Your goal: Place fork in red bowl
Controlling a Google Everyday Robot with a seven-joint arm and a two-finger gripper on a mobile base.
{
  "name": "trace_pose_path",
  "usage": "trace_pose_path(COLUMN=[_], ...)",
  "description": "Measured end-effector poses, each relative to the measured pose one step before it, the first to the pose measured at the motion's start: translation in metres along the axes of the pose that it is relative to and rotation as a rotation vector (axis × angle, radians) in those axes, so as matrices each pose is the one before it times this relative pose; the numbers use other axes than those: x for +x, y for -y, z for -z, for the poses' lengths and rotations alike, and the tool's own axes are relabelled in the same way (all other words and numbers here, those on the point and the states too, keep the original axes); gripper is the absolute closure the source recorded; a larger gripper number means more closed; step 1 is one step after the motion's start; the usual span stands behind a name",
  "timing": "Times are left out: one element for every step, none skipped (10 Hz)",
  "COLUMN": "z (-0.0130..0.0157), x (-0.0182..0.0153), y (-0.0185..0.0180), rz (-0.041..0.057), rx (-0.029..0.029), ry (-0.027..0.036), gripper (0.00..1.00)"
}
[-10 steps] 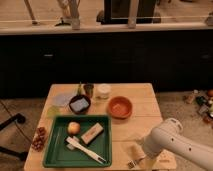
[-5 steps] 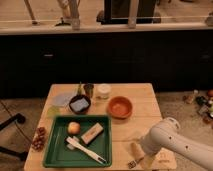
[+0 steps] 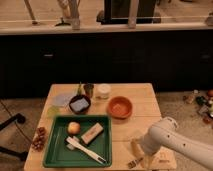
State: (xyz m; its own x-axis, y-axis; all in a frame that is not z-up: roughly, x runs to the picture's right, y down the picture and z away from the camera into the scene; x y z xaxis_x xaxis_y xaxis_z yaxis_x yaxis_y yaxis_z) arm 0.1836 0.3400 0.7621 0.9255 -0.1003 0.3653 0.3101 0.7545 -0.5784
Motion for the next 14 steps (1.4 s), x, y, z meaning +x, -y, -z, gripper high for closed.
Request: trace_pose_path(z=[-0.00261, -0.00133, -0.00029, -0.00024, 0.0, 0.00132, 0.00298, 0.00109, 0.00229, 0.0009, 0.00034, -0.00221, -0.00269, -0.00147], x=[0.00067, 0.00016, 0.00064, 0.00044, -0.00037, -0.00055, -0.00094, 0.00122, 0.00193, 0.00002, -0.00108, -0.0011, -0.00102, -0.00156], y=[-0.00011, 0.00001, -0.0005, 0.00043, -0.00009, 0.00101, 0.00126, -0.0038, -0.00057, 0.00093, 0.00069, 0.00038, 0.00159, 0.00113], rz=[-0.00082, 0.00047, -0.00133, -0.00206, -0.0012, 0.00155, 0.00332, 0.00103, -0.002, 0.00109, 0.00042, 0.00355, 0.00277, 0.00215], rx=[-0.00992, -0.00588, -0.00386, 0.00159, -0.00076, 0.00178, 0.00141, -0.01352, 0.00403, 0.00229, -0.00014, -0.00033, 0.00152, 0.0015], ry=[0.00344, 0.00415, 0.00228, 0.00523, 0.00531, 0.00027, -0.00033, -0.00377, -0.00157, -0.00047, 0.00184, 0.00649, 0.00467, 0.00486], gripper=[0.24, 0.34, 0.41, 0.51, 0.61, 0.72, 0.82, 0.92, 0.99, 1.0, 1.0, 1.0, 1.0, 1.0])
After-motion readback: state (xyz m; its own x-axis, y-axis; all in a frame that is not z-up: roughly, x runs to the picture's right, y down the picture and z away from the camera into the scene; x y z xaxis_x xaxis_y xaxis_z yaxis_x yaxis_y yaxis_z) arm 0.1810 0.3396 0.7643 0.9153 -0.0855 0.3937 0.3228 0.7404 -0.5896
